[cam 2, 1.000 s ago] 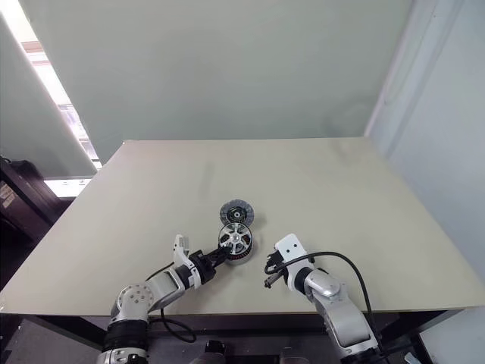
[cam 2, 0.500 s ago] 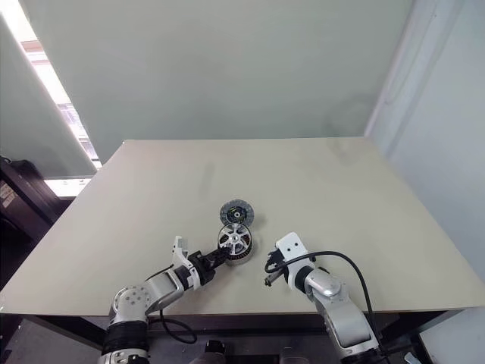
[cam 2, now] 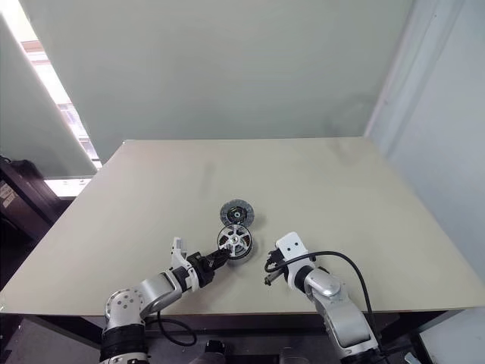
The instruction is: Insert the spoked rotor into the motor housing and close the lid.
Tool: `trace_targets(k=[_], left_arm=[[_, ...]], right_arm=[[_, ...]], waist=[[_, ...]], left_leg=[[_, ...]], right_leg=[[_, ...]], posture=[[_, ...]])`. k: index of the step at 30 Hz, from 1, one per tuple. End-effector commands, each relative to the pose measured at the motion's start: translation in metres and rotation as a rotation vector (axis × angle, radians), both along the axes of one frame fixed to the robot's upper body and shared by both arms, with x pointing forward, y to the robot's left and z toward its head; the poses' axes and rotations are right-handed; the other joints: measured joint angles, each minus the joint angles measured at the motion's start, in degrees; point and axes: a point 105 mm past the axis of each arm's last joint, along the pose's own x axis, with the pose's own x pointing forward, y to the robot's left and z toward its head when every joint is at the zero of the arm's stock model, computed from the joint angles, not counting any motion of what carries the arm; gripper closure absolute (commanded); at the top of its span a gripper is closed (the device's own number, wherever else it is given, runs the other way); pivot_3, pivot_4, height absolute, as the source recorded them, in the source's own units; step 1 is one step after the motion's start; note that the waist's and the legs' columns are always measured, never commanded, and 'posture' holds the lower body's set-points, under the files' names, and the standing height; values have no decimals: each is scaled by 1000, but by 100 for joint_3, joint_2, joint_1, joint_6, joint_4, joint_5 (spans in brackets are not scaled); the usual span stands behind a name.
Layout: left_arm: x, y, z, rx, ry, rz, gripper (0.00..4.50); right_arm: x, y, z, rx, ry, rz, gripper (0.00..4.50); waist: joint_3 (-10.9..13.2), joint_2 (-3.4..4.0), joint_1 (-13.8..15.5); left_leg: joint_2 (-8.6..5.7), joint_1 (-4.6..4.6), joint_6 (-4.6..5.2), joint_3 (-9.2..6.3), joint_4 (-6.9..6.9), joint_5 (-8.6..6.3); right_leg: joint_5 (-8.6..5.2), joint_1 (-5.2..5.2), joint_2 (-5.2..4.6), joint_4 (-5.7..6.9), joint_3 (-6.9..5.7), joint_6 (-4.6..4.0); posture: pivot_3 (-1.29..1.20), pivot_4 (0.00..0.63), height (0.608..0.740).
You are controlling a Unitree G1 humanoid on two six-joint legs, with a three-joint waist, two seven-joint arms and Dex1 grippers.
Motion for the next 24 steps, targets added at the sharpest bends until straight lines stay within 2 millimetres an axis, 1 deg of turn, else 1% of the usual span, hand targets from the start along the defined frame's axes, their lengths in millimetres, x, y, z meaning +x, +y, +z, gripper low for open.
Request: trace_targets(k=[1, 8, 18, 20, 22, 24], left_arm=[[8, 0, 16, 1, -61, 9, 4305], [11, -1, 17, 4, -60, 16, 4305], [12, -3, 13, 29, -26, 10, 4305], [13, -3, 13, 31, -26, 9, 3552], [13, -3, 13, 34, -25, 8, 2960], [13, -3, 13, 34, -25, 7, 2248]], right_arm=[[4, 1, 12, 15, -53, 1, 4500], [4, 1, 12, 14, -54, -2, 4500], [5, 1, 13, 16, -58, -9, 4500], [5, 1, 13, 16, -59, -11, 4500], [5, 0, 13, 17, -60, -13, 4500], [6, 0, 13, 17, -61, -14, 4500]], waist=[[0, 0, 0], [0, 0, 1], [0, 0, 1], [0, 0, 1], [0, -1, 1], [-1, 0, 2]], left_leg=[[0, 0, 0, 0, 0, 0], [0, 0, 0, 1, 0, 0], [0, 0, 0, 1, 0, 0], [-1, -1, 0, 1, 0, 0], [-1, -1, 0, 1, 0, 0], [-1, 1, 0, 1, 1, 0]], right_leg=[[0, 0, 0, 0, 0, 0], [0, 0, 0, 0, 0, 0], [0, 0, 0, 0, 0, -1], [0, 0, 0, 0, 0, -1], [0, 0, 0, 0, 0, -1], [0, 2, 0, 0, 0, -1]], posture=[[0, 0, 740], [0, 0, 740], [0, 0, 740], [0, 0, 740], [0, 0, 740], [0, 0, 740]])
